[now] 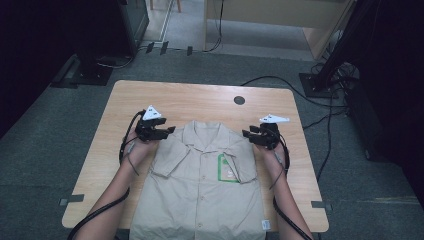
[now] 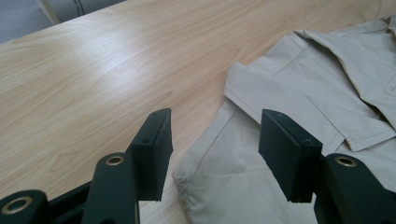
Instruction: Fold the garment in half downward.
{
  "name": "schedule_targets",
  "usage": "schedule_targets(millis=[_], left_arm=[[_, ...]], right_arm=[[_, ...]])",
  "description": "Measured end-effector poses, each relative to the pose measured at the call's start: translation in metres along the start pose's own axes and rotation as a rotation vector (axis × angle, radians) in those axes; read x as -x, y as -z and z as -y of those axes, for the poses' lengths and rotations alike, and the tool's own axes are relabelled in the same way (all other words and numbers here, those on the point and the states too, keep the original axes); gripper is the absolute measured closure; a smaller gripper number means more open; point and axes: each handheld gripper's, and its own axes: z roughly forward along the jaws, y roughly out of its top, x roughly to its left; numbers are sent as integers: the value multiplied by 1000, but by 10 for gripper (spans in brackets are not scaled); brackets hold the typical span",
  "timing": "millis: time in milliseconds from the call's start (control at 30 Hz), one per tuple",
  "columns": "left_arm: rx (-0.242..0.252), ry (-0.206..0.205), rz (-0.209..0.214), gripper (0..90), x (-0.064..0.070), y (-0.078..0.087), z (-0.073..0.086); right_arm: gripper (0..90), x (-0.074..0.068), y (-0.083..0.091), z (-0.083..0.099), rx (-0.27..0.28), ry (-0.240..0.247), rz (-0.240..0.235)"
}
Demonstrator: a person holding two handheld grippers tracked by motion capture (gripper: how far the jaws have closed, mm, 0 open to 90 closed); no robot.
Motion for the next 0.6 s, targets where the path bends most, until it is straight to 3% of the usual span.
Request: schedule_targets(millis=[67, 167, 367, 500, 600], left_arm=[[20, -3, 38, 446, -2, -3, 0], [19, -8, 55, 446, -4, -8, 0], [-13, -26, 52, 446, -4, -19, 0], [-13, -1, 68, 443, -7, -25, 0], [-7, -5, 69, 444, -9, -27, 0]], right_arm=[[517, -1, -3, -1, -3, 25, 3], [535, -2, -8, -2, -18, 51, -1], [539, -2, -16, -4, -32, 63, -3], [539, -3, -19, -6, -30, 79, -4], [539, -2, -20, -8, -20, 75, -16]])
